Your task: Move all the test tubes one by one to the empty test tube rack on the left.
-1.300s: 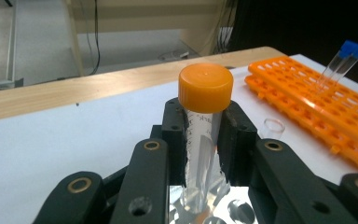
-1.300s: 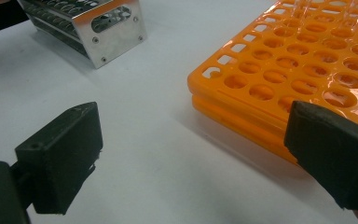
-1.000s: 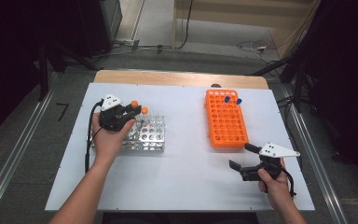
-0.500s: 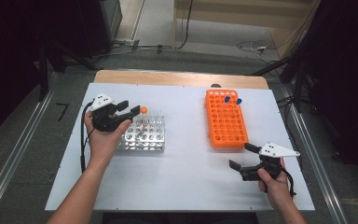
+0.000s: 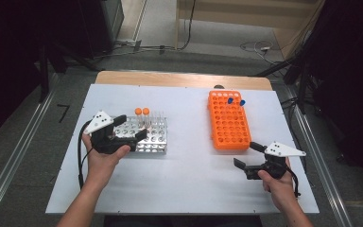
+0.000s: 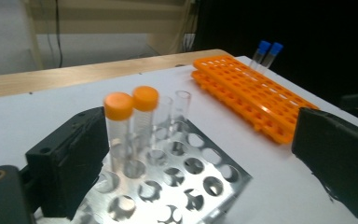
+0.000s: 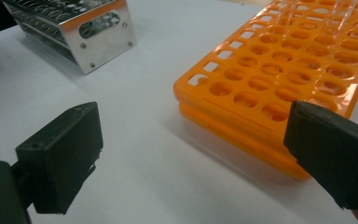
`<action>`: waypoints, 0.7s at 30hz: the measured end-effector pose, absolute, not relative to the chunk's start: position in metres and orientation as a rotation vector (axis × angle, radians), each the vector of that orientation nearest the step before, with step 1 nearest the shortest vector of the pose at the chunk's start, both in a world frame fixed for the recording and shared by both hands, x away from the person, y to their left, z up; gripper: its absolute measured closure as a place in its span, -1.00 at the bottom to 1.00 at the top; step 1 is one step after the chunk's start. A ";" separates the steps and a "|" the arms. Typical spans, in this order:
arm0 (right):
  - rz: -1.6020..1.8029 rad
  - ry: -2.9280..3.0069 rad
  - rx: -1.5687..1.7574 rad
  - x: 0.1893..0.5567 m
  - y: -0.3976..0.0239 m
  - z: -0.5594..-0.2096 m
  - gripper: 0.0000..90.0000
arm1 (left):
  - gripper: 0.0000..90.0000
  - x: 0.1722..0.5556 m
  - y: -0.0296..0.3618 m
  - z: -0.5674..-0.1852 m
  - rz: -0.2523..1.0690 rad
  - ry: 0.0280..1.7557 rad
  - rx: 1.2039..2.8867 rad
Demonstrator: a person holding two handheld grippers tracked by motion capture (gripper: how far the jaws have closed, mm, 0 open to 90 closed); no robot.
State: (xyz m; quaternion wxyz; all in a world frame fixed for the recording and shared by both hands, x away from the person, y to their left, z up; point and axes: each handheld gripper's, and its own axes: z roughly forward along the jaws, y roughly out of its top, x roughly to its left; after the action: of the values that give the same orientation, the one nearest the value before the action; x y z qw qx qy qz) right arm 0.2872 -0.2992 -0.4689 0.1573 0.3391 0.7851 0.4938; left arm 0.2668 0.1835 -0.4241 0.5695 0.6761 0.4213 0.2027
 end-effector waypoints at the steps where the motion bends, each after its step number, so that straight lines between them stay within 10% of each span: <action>1: 1.412 2.242 0.968 0.289 -0.300 -0.468 -0.93 | -0.96 0.263 0.183 -0.425 0.471 0.984 1.586; 21: 1.359 2.134 1.073 0.352 -0.299 -0.457 -0.78 | -1.00 0.233 0.159 -0.450 0.392 0.893 1.630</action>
State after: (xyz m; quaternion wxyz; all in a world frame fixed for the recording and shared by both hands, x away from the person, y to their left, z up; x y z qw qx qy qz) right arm 0.3521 -0.2987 -0.4569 0.1956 0.3831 0.7615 0.4849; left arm 0.2332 0.1593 -0.4496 0.5820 0.6979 0.3822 0.1677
